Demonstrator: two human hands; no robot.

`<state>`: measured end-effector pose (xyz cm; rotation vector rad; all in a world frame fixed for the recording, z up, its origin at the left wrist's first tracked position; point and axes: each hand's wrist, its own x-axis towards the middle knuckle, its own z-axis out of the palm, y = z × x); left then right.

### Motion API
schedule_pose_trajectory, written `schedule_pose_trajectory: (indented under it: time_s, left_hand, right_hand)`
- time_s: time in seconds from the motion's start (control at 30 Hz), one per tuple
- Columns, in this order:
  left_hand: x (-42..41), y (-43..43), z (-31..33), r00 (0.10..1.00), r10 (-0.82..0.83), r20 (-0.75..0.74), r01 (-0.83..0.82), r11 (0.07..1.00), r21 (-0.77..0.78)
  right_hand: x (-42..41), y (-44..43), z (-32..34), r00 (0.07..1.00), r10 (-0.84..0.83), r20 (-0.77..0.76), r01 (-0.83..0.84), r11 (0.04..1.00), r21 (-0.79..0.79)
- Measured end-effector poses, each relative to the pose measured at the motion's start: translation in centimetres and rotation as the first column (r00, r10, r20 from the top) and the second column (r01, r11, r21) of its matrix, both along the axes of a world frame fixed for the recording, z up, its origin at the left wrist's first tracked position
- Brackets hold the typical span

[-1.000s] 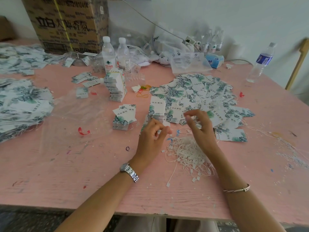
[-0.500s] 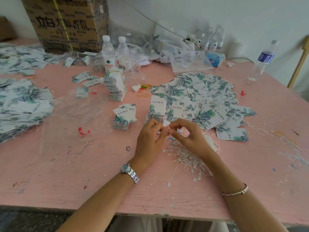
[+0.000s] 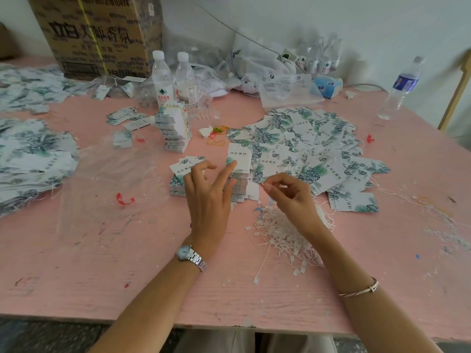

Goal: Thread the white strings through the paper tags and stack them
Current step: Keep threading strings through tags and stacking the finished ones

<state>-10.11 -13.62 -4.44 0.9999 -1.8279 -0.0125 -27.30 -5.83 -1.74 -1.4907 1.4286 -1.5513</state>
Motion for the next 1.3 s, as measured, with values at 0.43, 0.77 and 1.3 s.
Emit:
schedule_pose_trajectory:
  time_s: [0.43,0.77,1.3]
  left_hand:
    - [0.2,-1.6,0.0,0.998,0.053,0.023,-0.051,0.995,-0.080]
    - [0.5,-1.9,0.5,0.998,0.065,-0.020,-0.068,0.934,-0.351]
    - [-0.5,0.6,0.2,0.966,-0.226,0.123,0.257,0.809,-0.529]
  right_hand:
    - [-1.1,-0.6,0.1,0.946,0.071,0.317,-0.075,0.997,0.001]
    - [-0.9,-0.6,0.0,0.862,0.116,0.493,-0.193,0.975,0.109]
    - [-0.9,-0.1,0.4,0.913,-0.080,0.399,0.064,0.996,0.053]
